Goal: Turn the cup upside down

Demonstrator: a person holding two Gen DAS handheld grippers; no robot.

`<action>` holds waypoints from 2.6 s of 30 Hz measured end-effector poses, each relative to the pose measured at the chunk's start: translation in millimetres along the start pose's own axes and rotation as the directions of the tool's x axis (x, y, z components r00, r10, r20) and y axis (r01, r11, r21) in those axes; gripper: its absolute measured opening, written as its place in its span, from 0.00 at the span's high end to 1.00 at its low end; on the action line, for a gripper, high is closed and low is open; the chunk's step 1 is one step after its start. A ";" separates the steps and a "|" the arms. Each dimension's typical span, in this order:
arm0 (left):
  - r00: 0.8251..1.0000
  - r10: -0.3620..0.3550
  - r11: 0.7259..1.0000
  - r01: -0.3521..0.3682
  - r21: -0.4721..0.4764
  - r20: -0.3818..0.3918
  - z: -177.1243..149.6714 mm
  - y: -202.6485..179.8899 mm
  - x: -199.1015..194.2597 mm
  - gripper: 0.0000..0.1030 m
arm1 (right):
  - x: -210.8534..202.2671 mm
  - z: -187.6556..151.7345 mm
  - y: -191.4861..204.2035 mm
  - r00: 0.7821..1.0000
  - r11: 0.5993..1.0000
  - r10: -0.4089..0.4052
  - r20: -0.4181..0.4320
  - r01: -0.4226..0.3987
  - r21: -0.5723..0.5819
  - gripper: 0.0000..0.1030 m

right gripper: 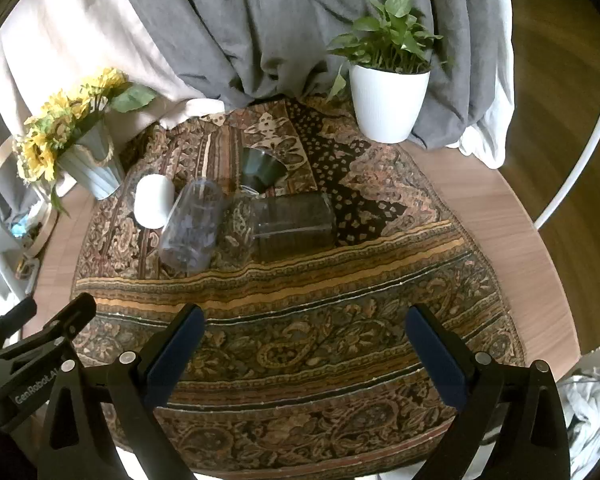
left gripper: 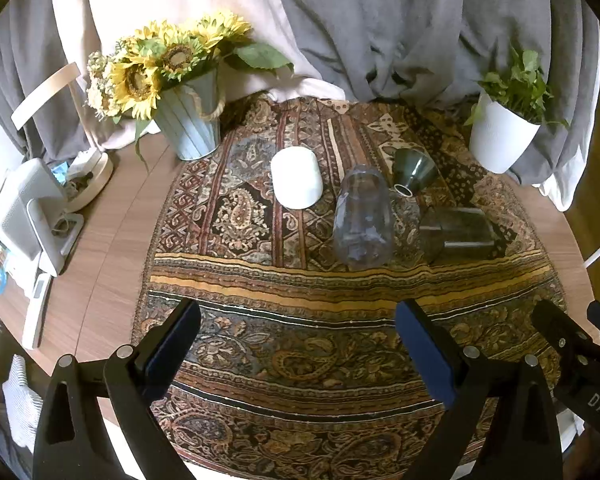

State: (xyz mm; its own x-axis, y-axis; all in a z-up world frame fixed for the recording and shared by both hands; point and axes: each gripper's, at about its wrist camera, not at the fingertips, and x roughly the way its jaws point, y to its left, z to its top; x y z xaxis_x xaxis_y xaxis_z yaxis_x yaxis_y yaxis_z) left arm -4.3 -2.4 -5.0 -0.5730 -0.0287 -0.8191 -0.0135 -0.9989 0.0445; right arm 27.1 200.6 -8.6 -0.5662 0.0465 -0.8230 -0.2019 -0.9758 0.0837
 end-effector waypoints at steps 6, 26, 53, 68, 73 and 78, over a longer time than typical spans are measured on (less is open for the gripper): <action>1.000 -0.003 1.000 0.003 -0.002 -0.005 -0.6 2.6 0.3 0.03 | -0.2 -1.4 2.9 1.000 1.000 0.001 0.000 -0.001 -0.001 0.01; 1.000 0.002 1.000 -0.002 0.002 -0.004 4.3 7.9 -5.8 0.03 | -3.9 0.9 7.7 1.000 1.000 0.007 -0.002 -0.007 -0.002 0.02; 1.000 -0.005 1.000 0.005 0.006 -0.003 8.0 12.4 -3.5 0.03 | -2.3 0.6 14.5 1.000 1.000 -0.007 -0.001 0.007 -0.001 0.02; 1.000 -0.021 1.000 0.021 -0.007 0.000 7.3 28.3 -0.2 0.03 | -0.7 3.8 26.2 1.000 1.000 -0.013 -0.004 0.013 -0.010 0.02; 1.000 -0.010 0.999 0.011 -0.031 0.005 9.6 48.9 3.7 0.03 | 5.8 6.6 43.5 1.000 1.000 -0.006 -0.003 0.006 -0.015 0.03; 1.000 0.021 0.997 -0.021 -0.073 -0.006 15.0 78.3 15.5 0.03 | 20.2 12.2 74.6 1.000 0.999 0.018 0.005 -0.018 -0.033 0.06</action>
State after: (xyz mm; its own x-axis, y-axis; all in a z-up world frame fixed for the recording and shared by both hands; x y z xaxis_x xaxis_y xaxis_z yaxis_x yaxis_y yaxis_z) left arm -26.6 -80.5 -5.6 -0.5682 -0.0494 -0.8214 0.0580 -0.9981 0.0199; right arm -9.2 131.3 -12.1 -0.5741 0.0298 -0.8182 -0.1652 -0.9830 0.0802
